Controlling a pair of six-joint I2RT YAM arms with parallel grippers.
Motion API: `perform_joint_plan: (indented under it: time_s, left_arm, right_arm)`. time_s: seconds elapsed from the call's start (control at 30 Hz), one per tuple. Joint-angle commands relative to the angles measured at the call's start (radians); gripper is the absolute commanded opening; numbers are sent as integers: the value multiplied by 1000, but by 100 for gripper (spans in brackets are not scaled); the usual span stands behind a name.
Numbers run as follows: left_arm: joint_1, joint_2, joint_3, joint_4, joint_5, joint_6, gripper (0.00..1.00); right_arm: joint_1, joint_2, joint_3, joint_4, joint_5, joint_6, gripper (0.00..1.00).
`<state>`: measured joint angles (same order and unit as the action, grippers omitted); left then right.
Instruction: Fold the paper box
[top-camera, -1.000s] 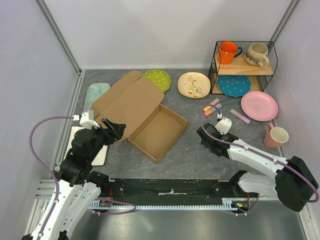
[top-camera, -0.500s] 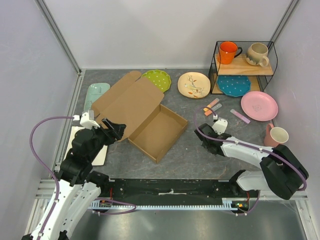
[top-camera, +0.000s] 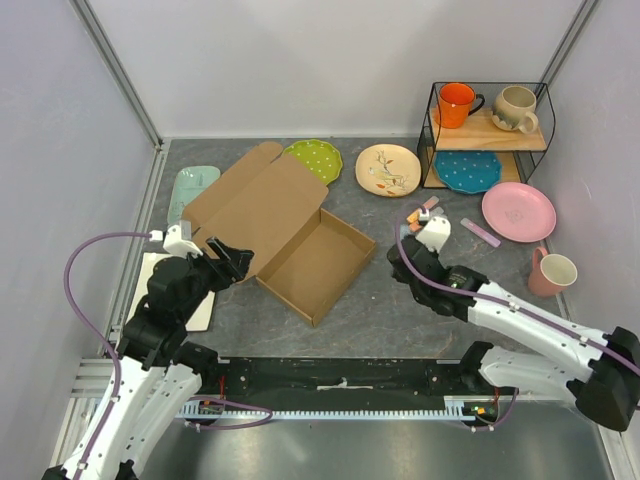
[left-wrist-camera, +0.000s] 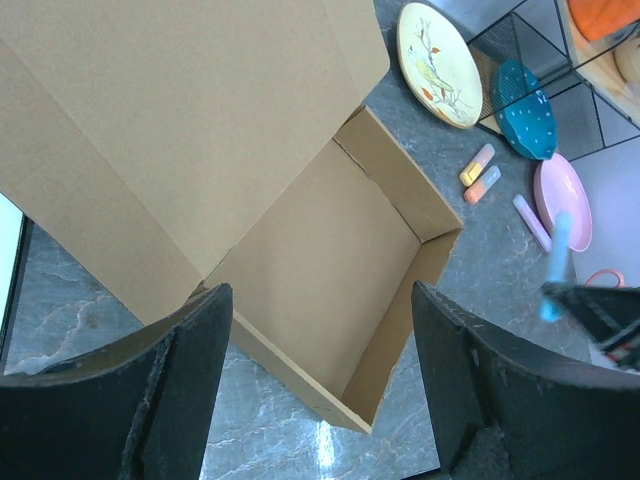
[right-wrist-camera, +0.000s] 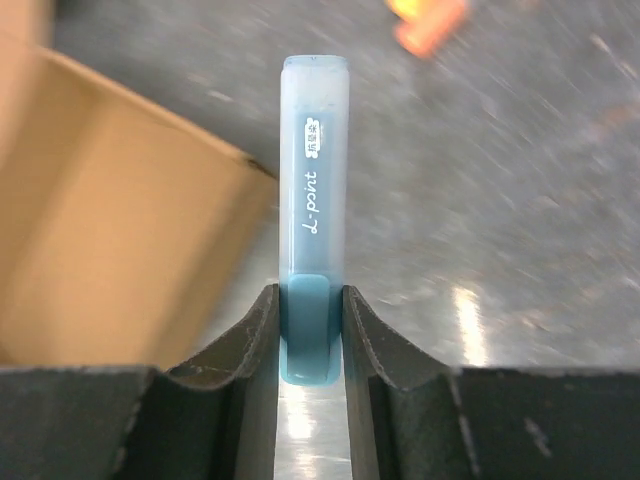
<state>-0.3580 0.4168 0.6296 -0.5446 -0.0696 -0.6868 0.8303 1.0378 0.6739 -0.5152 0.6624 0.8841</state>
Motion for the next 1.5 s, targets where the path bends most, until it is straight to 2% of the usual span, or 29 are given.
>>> perform_joint_plan:
  time_s: [0.0,0.13,0.27,0.47,0.53,0.57,0.67,0.8,0.93,1.07,1.23,1.47]
  left_arm:
    - [-2,13,12,28,-7,7,79]
    - [-4,14,1,28,-1,-8,79]
    - [-4,10,-11,23,11,-20,79]
    - [-4,0,-31,21,11,-39,78]
    - [-4,7,-34,21,11,-40,78]
    - [-4,10,-34,21,13,-40,78]
    - [-4,11,-33,20,14,-34,78]
    - [-4,11,-30,21,13,-28,78]
    - [-4,17,-24,23,13,-22,79]
    - [-4,22,-30,25,13,-20,79]
    - [-4,27,-36,29,17,-22,79]
    - [-4,22,-27,25,5,3,79]
  right_arm:
    - [72,56,205,7,-10,-102,17]
    - [131,206,295,99,-96,-169,17]
    - [136,387,366,159,-179,-203,17]
    - [136,572,480,227,-227,-240,17]
    - [136,611,521,233,-244,-257,23]
    - [136,640,536,224,-247,-260,36]
    - [136,634,561,204,-205,-261,54]
    - [119,590,566,192,-135,-300,64]
    - [9,573,582,185,-132,-344,65]
    - [-86,613,589,263,-179,-454,62]
    - [-99,680,612,382,-204,-649,63]
    - [-105,735,642,471,-331,-712,70]
